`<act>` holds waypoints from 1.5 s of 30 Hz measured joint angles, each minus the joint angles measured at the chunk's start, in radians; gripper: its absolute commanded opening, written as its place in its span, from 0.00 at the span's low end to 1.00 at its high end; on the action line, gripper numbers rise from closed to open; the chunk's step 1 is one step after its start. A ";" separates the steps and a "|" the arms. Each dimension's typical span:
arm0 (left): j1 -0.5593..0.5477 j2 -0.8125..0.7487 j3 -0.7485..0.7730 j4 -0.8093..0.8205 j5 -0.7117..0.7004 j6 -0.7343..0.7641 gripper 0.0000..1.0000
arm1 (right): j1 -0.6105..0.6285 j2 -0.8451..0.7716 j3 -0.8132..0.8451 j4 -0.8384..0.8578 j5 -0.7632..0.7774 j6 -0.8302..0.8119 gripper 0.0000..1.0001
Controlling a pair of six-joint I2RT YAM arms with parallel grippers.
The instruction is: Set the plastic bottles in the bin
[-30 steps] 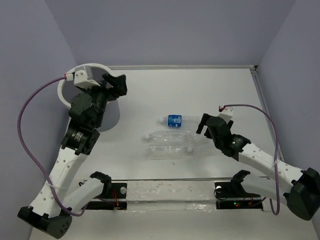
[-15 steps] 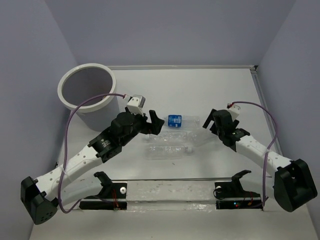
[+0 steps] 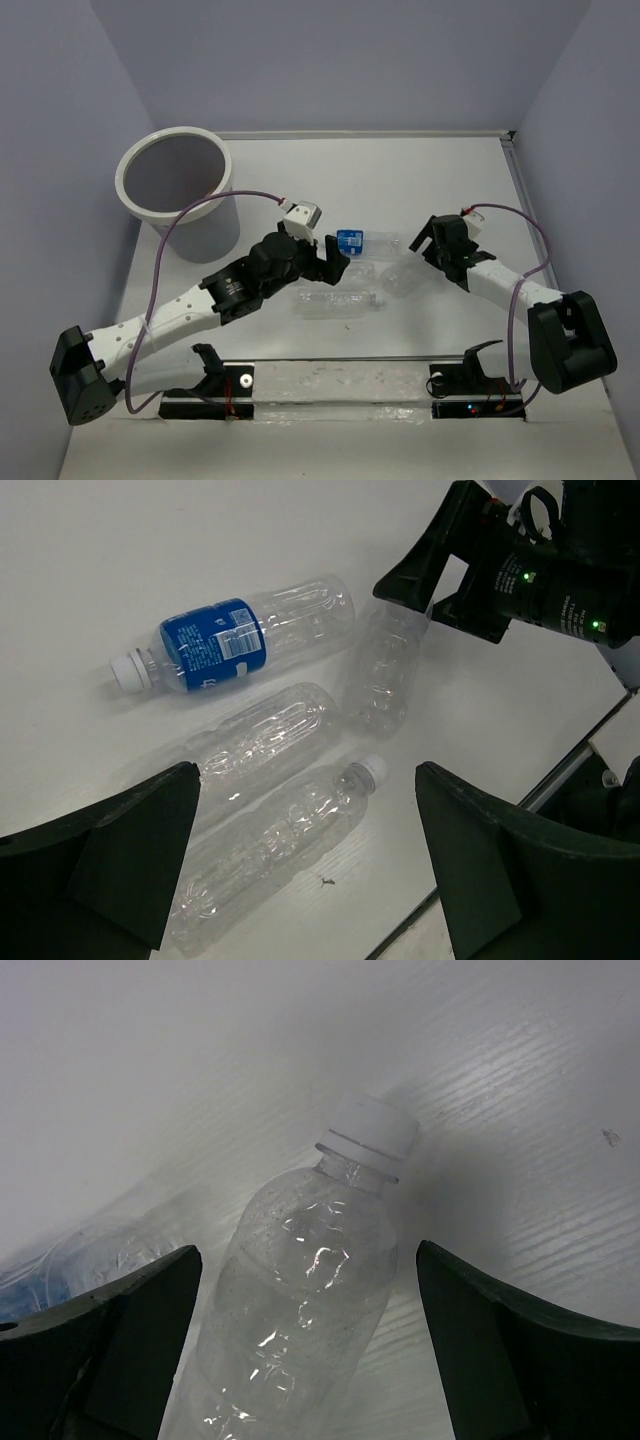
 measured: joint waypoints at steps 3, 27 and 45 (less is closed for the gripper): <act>-0.018 0.029 0.017 0.000 -0.003 0.006 0.98 | -0.020 0.014 -0.011 0.026 -0.010 0.014 0.81; -0.121 0.282 0.219 0.030 0.137 0.040 0.99 | -0.034 -0.614 -0.082 -0.056 -0.193 -0.066 0.52; -0.121 0.521 0.332 0.183 0.330 -0.027 0.91 | -0.039 -0.658 -0.056 0.044 -0.594 -0.054 0.52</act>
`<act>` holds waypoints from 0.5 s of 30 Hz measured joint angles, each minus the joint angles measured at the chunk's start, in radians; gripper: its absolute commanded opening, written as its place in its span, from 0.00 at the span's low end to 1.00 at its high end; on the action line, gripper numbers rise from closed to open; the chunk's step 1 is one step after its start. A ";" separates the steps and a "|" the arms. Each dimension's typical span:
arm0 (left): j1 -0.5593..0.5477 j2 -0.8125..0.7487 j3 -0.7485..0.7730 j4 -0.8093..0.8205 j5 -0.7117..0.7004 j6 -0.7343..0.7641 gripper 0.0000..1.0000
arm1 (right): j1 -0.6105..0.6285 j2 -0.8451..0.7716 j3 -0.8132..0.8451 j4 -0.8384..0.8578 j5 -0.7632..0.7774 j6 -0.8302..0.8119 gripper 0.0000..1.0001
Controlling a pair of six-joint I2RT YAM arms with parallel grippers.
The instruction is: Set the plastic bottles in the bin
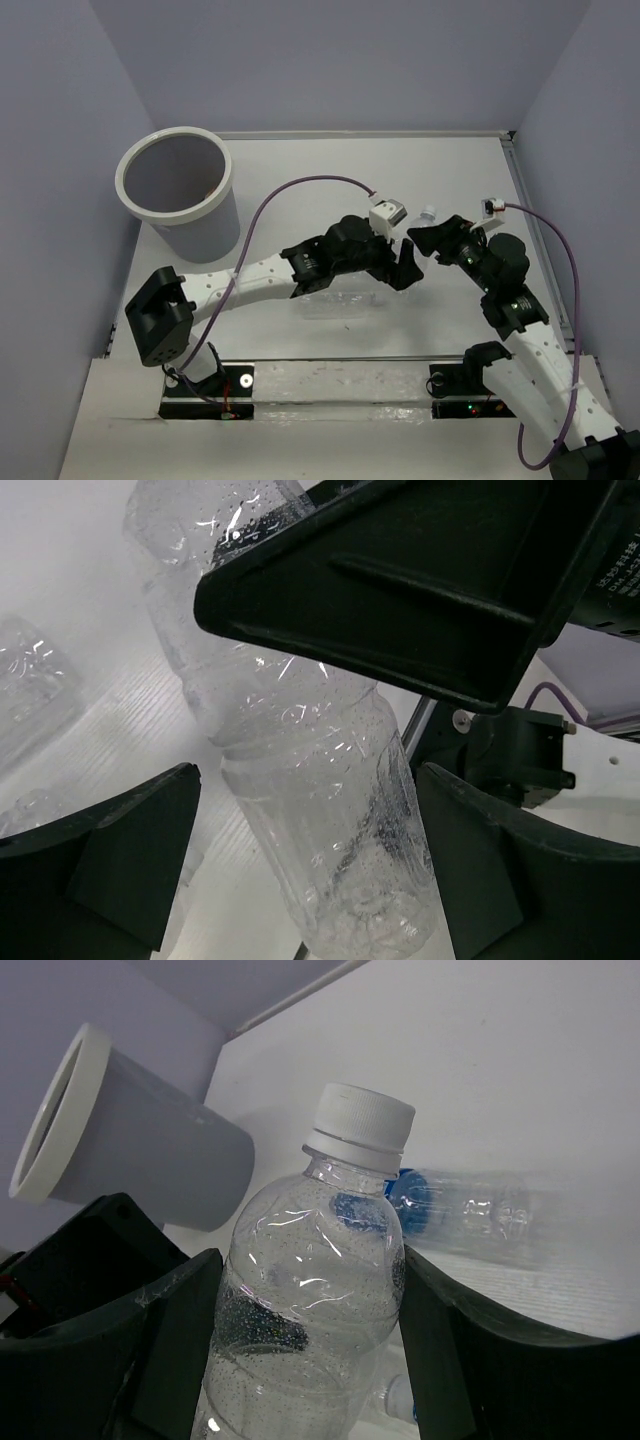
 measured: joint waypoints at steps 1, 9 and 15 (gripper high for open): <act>0.000 0.005 0.008 0.006 0.006 -0.005 0.88 | -0.001 -0.005 0.000 0.014 -0.014 0.001 0.52; -0.001 0.026 0.032 0.035 0.021 -0.022 0.42 | -0.008 -0.013 -0.009 0.094 -0.076 0.003 0.71; 0.003 -0.015 0.031 -0.024 -0.042 -0.015 0.37 | -0.006 -0.051 -0.023 0.120 -0.124 0.007 0.96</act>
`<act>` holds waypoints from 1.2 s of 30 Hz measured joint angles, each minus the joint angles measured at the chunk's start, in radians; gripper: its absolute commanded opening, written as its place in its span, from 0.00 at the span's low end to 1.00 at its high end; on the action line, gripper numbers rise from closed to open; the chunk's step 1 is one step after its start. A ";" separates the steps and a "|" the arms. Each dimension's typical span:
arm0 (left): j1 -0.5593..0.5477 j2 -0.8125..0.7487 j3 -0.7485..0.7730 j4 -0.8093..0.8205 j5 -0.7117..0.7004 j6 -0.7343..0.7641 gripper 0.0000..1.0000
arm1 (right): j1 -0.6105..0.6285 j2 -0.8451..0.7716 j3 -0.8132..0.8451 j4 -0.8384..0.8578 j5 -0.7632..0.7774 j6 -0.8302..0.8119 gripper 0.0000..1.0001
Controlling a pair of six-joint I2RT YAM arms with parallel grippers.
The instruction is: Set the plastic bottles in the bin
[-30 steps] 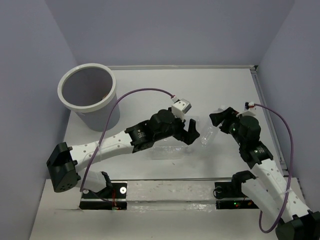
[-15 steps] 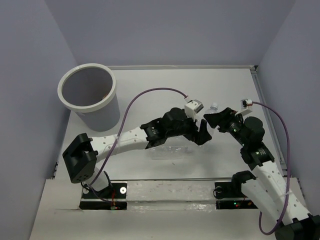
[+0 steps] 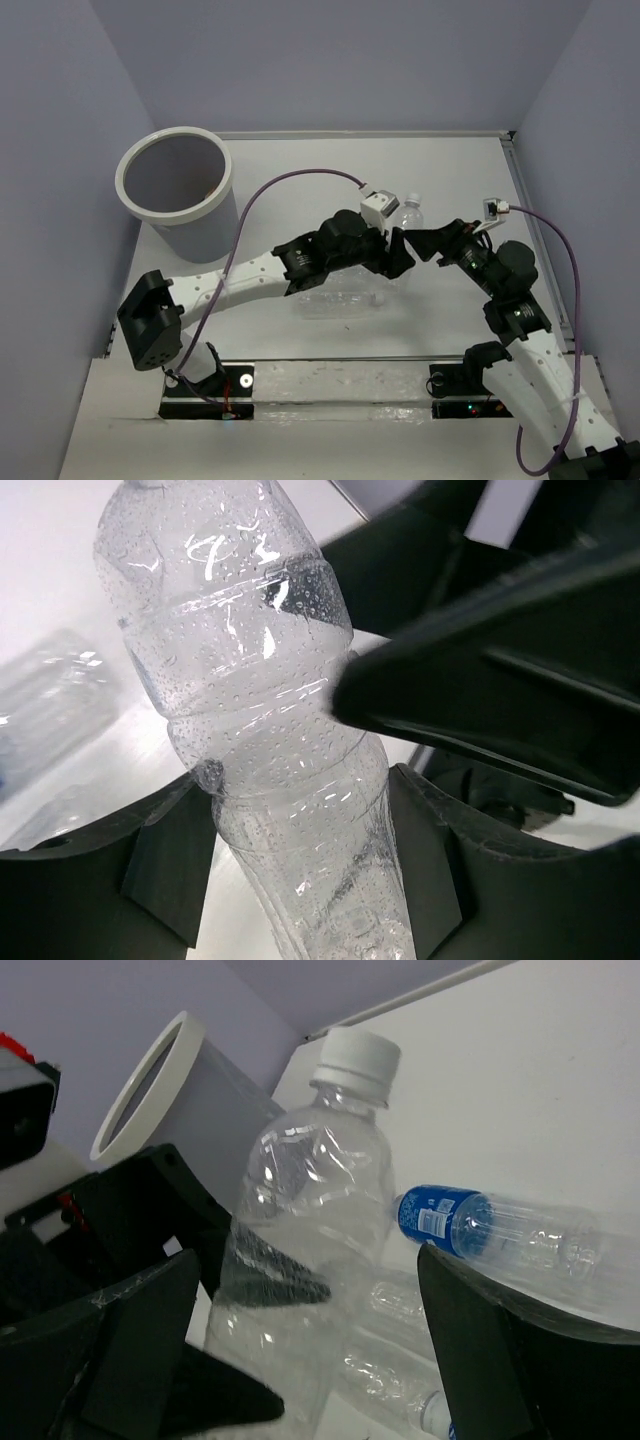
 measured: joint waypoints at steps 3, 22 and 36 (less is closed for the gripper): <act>0.042 -0.083 -0.009 -0.068 -0.072 0.012 0.37 | 0.000 -0.032 0.000 0.003 -0.026 -0.008 0.98; 0.673 -0.621 0.101 -0.399 -0.634 0.041 0.46 | 0.000 -0.101 -0.039 0.016 -0.172 -0.026 0.92; 1.076 -0.397 0.092 -0.324 -0.651 0.027 0.57 | 0.000 0.011 -0.050 0.015 -0.201 -0.116 0.89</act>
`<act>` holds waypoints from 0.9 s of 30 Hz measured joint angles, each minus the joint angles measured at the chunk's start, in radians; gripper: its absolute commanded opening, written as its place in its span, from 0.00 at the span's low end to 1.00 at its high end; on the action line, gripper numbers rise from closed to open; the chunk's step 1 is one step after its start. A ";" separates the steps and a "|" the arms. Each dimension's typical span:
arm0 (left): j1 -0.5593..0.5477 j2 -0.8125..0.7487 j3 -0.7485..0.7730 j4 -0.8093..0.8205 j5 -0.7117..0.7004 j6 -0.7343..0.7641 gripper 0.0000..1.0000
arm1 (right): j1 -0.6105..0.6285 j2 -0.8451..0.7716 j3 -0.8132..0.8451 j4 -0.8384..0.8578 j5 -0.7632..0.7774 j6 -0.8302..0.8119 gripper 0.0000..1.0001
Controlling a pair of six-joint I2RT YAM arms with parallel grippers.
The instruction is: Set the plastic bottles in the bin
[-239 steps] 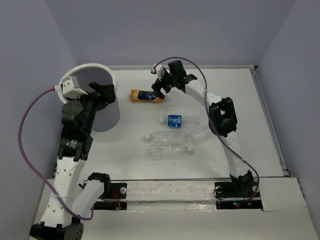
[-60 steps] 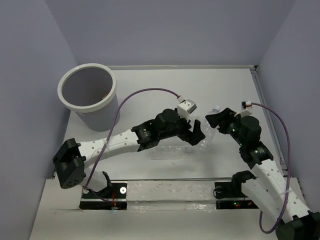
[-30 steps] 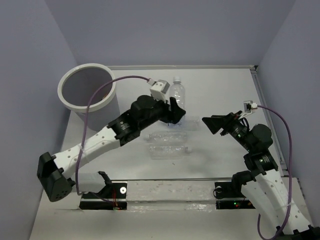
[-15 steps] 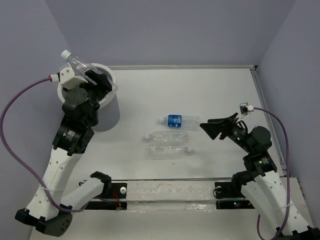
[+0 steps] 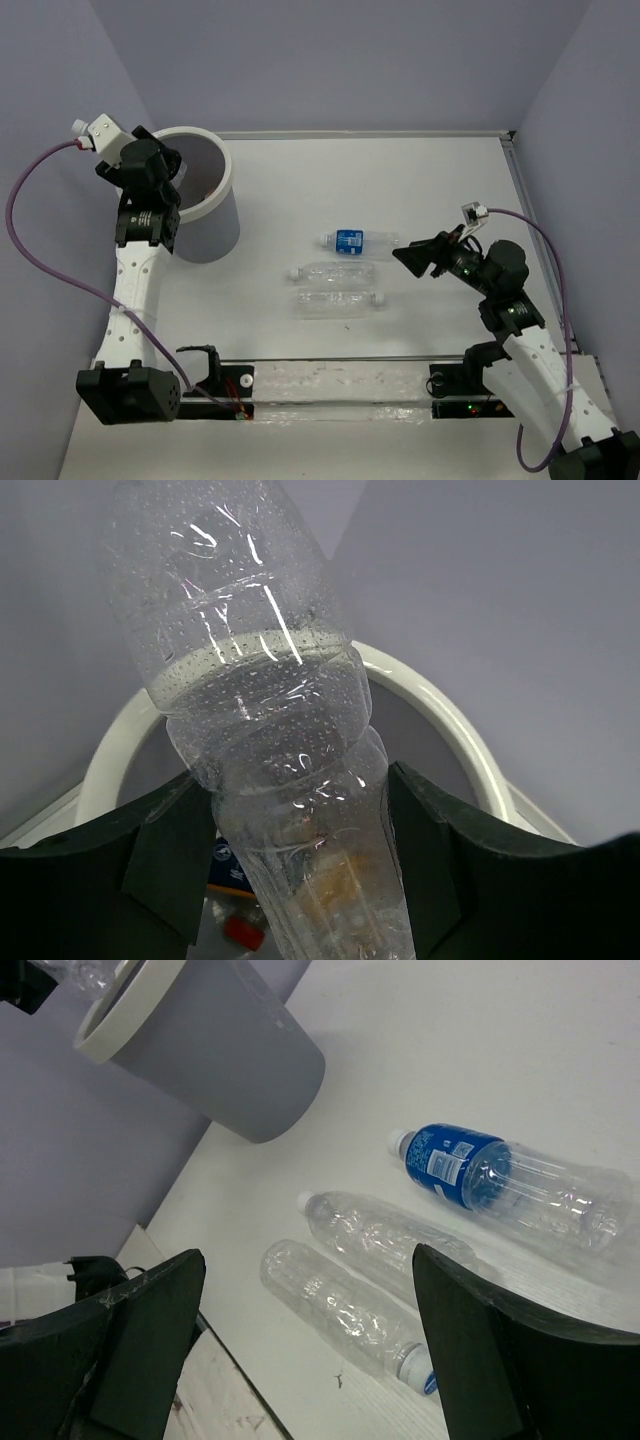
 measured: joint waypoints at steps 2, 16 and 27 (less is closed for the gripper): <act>0.040 0.021 -0.009 -0.001 0.015 -0.007 0.67 | 0.000 0.014 0.000 -0.002 0.000 -0.011 0.89; 0.067 -0.068 -0.042 0.059 0.270 -0.045 0.99 | 0.018 0.358 0.117 -0.021 0.080 -0.150 0.86; 0.061 -0.141 -0.050 0.070 0.383 -0.098 0.99 | 0.222 0.668 0.394 -0.148 0.235 -0.427 0.98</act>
